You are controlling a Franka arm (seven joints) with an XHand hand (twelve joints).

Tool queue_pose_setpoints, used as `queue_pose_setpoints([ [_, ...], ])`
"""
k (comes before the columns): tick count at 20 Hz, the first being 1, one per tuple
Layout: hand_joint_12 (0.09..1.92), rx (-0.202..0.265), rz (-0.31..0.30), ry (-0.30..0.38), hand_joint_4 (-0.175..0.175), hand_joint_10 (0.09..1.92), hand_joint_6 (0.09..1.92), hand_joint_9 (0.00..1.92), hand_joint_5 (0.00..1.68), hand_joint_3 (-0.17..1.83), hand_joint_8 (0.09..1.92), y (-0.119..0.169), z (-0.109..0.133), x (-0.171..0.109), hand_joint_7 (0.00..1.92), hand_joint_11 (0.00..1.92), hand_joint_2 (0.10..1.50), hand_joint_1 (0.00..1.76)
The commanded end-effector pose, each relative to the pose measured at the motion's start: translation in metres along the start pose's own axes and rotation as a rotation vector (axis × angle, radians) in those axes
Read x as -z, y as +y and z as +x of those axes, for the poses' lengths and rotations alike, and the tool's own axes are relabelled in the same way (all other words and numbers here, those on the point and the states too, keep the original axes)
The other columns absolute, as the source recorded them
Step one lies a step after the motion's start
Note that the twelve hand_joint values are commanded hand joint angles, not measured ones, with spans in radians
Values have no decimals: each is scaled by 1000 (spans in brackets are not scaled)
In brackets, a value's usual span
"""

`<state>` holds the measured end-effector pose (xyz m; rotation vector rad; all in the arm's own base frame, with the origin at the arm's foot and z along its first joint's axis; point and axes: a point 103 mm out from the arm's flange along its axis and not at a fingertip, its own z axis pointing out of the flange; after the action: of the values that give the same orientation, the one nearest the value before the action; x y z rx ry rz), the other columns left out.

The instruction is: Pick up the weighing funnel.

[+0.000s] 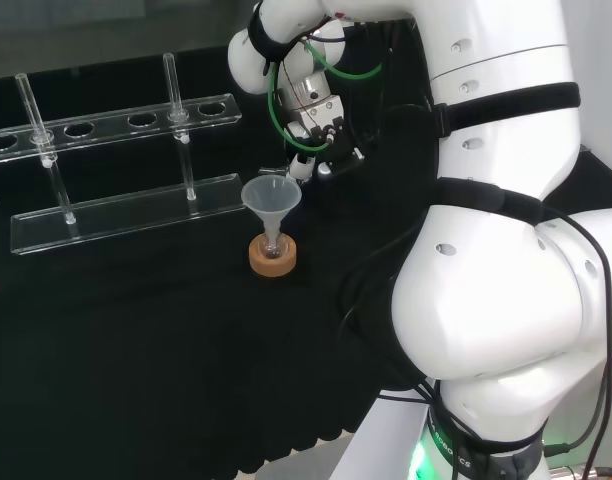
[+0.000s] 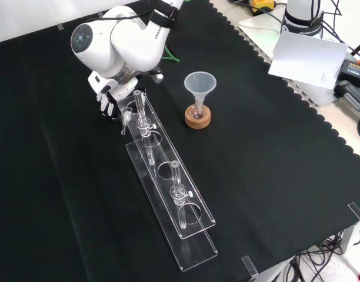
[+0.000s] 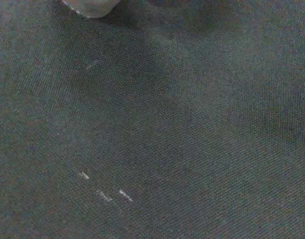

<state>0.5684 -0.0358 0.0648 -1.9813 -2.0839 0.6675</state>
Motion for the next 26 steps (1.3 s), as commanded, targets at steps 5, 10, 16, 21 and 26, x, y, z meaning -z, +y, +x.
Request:
queue_pose_setpoints([
  [5,1190,-24,-76,-18,175,480,539,799,1281,-175,639,-20,-21,27,567,600,1062,1111],
  [10,1161,-63,-87,-23,175,454,481,820,1314,-175,635,-50,-49,52,565,639,1053,1118],
  [16,1156,-111,-68,-39,175,447,473,816,1318,-175,634,-87,-59,71,557,643,1052,1118],
  [21,1150,-136,-80,-47,175,438,470,800,1319,-175,631,-124,-64,85,541,637,1052,1118],
  [26,1144,-155,-92,-49,175,431,473,783,1317,-175,631,-157,-66,97,532,624,1053,1118],
])
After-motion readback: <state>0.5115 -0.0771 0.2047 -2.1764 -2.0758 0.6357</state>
